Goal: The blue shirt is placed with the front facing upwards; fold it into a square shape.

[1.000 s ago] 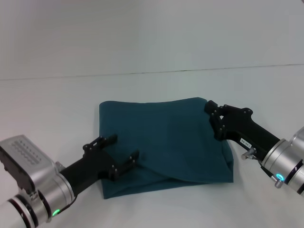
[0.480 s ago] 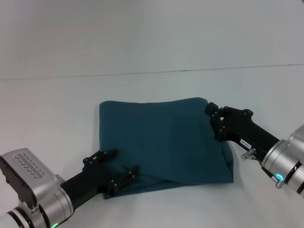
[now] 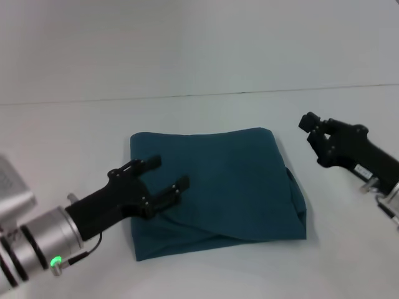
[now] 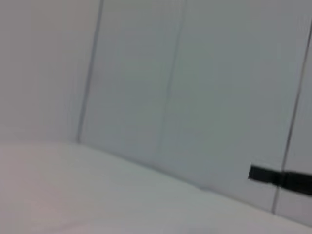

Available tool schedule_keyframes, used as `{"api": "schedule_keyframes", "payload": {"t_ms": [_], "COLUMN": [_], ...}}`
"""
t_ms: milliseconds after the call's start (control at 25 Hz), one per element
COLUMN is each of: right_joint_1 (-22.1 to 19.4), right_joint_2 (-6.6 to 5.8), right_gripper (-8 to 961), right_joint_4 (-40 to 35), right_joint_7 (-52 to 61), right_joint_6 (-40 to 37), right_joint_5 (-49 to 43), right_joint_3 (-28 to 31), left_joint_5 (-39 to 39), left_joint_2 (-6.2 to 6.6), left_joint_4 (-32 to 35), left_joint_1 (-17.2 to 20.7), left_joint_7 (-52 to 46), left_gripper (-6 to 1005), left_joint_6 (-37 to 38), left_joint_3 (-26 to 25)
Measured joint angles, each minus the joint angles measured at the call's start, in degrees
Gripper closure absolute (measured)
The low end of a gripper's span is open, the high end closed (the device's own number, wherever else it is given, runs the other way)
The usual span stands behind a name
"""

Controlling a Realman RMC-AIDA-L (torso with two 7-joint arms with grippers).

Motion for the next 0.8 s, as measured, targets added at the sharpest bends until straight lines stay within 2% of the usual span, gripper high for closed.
{"api": "schedule_keyframes", "payload": {"t_ms": [120,200,280,360,640,800], "right_joint_1": [-2.48,-3.14,-3.33,-3.20,-2.61,-2.40], "right_joint_2": [-0.51,-0.38,0.07,0.38,0.37,0.57], "right_gripper": [886,885,796,707,447,253], "right_joint_4": [-16.22,-26.20,-35.83,-41.17,-43.84,-43.35], "right_joint_7": [20.44,32.17,41.03,45.25,47.06,46.68], "right_joint_6": [0.52,0.26,-1.67,-4.12,-6.98,-6.22], "right_joint_5": [-12.39,-22.44,-32.95,-39.18,-43.01,-43.23], "right_joint_3": [-2.86,-3.92,-4.91,-5.50,-6.82,-7.77], "left_joint_5": [6.30,8.85,10.24,11.13,16.53,18.51], "left_joint_2": [1.08,1.21,1.15,1.20,1.65,1.67], "left_joint_4": [3.62,6.02,8.23,9.18,10.68,11.41], "left_joint_1": [-1.77,-2.11,-2.22,-2.52,-3.25,-3.07], "left_joint_7": [-7.71,-9.93,-10.85,-11.72,-15.24,-17.21], "left_gripper": [186,184,181,165,142,142], "left_joint_6": [-2.45,-3.66,-4.62,-5.25,-6.12,-6.28], "left_joint_3": [-0.54,-0.55,-0.55,-0.57,-1.41,-2.08]}}
